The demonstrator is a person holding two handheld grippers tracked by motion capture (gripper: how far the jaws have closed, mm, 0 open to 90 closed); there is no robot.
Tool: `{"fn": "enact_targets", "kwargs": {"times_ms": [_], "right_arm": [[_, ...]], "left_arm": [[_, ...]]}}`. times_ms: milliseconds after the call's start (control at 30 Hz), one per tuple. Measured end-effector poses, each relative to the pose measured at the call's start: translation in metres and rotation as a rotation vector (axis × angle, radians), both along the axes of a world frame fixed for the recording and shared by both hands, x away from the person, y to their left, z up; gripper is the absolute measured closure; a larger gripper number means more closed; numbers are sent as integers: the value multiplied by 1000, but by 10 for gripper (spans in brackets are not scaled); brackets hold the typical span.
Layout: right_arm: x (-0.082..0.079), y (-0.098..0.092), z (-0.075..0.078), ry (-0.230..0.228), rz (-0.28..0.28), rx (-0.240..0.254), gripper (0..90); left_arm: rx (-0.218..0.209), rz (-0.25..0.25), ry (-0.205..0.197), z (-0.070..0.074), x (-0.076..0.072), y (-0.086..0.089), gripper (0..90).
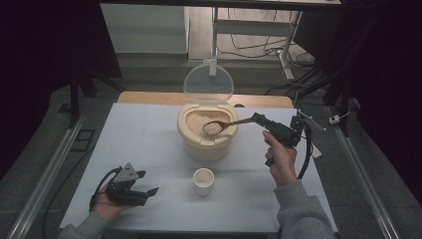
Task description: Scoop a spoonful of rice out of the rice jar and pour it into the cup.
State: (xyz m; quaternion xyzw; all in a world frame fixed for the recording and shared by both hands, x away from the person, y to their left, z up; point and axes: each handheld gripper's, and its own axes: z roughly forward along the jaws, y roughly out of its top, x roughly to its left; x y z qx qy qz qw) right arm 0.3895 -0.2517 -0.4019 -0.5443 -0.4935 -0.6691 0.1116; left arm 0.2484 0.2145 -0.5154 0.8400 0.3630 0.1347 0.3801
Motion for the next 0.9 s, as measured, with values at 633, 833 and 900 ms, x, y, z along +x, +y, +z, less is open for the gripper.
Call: {"fn": "enact_targets", "kwargs": {"times_ms": [633,833,900], "right_arm": [[-35,3,-7,37,110,-2,831],[-42,2,-22,60,133,-14,831],[-43,2,-26,66,137,-24,831]], "left_arm": [[-8,-3,0,1,0,-1,229],[-1,-7,2,1,0,-1,229],[1,-7,3,0,1,-1,230]]}}
